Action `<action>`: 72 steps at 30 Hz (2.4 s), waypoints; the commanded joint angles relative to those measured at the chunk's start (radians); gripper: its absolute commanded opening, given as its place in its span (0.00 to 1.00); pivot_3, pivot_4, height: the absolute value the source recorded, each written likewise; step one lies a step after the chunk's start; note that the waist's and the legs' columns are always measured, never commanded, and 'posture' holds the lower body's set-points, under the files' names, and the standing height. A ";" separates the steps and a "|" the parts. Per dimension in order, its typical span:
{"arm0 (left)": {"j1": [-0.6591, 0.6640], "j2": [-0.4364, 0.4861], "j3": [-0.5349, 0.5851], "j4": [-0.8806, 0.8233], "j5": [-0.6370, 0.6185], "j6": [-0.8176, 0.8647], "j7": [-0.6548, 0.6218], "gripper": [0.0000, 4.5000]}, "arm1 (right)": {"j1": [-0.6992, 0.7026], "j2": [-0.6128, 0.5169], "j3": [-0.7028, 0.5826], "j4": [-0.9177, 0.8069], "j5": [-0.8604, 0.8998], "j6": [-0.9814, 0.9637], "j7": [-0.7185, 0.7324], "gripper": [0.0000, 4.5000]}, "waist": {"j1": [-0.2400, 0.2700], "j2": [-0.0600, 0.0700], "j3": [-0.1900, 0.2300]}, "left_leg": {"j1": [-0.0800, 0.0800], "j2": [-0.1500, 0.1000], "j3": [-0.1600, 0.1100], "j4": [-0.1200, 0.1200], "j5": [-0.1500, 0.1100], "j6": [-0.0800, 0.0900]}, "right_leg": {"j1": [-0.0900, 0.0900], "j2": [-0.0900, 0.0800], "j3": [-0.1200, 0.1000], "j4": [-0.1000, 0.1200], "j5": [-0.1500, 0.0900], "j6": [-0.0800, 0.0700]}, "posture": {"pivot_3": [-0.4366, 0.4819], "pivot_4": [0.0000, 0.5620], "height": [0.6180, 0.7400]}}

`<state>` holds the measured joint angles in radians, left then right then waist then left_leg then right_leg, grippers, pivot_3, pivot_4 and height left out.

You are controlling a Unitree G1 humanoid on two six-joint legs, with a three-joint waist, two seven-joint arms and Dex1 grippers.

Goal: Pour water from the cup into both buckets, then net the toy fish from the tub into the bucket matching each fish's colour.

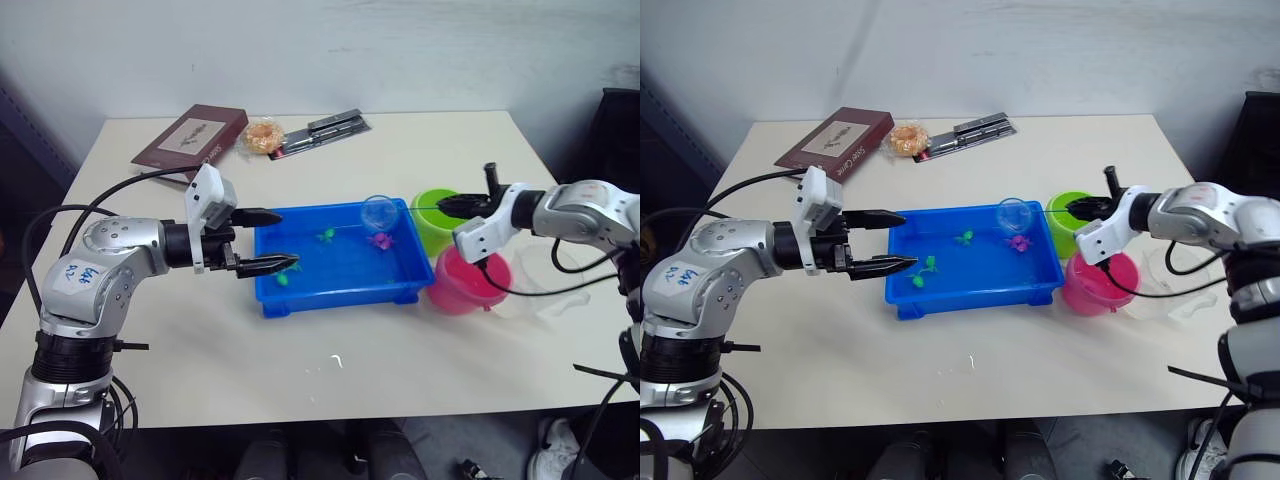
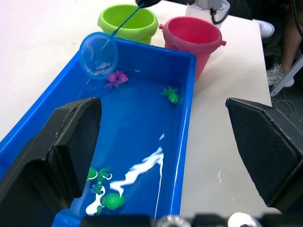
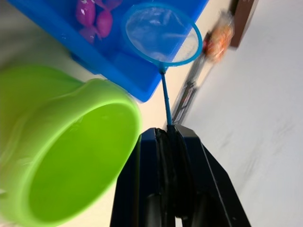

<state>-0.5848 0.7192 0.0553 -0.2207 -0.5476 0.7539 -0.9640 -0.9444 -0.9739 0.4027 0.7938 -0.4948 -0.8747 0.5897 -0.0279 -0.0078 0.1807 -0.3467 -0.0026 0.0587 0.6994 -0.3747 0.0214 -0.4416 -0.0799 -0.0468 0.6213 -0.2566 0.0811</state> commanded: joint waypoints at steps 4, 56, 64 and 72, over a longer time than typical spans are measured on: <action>-0.016 -0.002 0.002 -0.008 -0.022 -0.020 -0.020 1.00 | 0.362 -0.121 -0.220 -0.664 0.658 0.900 0.480 0.00 | 0.005 0.004 0.000 | -0.005 0.000 -0.004 0.003 0.000 0.000 | -0.003 -0.002 -0.003 0.002 0.000 0.000 | 0.48 0.27 1.00; -0.009 -0.001 0.016 -0.009 -0.023 -0.045 0.008 1.00 | -0.451 0.017 0.422 0.189 -0.805 -0.211 -0.773 0.00 | -0.005 0.003 0.000 | -0.006 -0.001 0.001 0.000 0.000 -0.002 | -0.008 0.001 -0.001 0.001 0.000 -0.002 | 0.48 0.27 1.00; 0.003 0.003 0.001 -0.016 -0.011 -0.060 -0.004 1.00 | -0.459 0.024 0.445 0.189 -0.838 -0.171 -0.758 0.00 | -0.005 0.003 0.000 | -0.006 -0.001 0.001 0.000 0.000 -0.002 | -0.008 0.001 -0.001 0.001 0.000 -0.002 | 0.48 0.27 1.00; -0.001 0.000 0.002 -0.016 -0.015 -0.055 0.000 1.00 | -0.484 0.036 0.458 0.188 -0.860 -0.171 -0.750 0.00 | -0.004 0.003 0.000 | -0.006 -0.001 0.001 0.000 0.000 -0.002 | -0.008 0.000 -0.001 0.001 0.000 -0.002 | 0.48 0.27 1.00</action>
<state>-0.5771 0.7134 0.0474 -0.2037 -0.5507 0.7078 -0.9618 -1.3845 -0.9295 0.8592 0.9831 -1.3410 -1.0596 -0.1636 -0.0318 -0.0043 0.1808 -0.3526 -0.0033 0.0593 0.6991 -0.3743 0.0197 -0.4492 -0.0794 -0.0478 0.6223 -0.2563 0.0792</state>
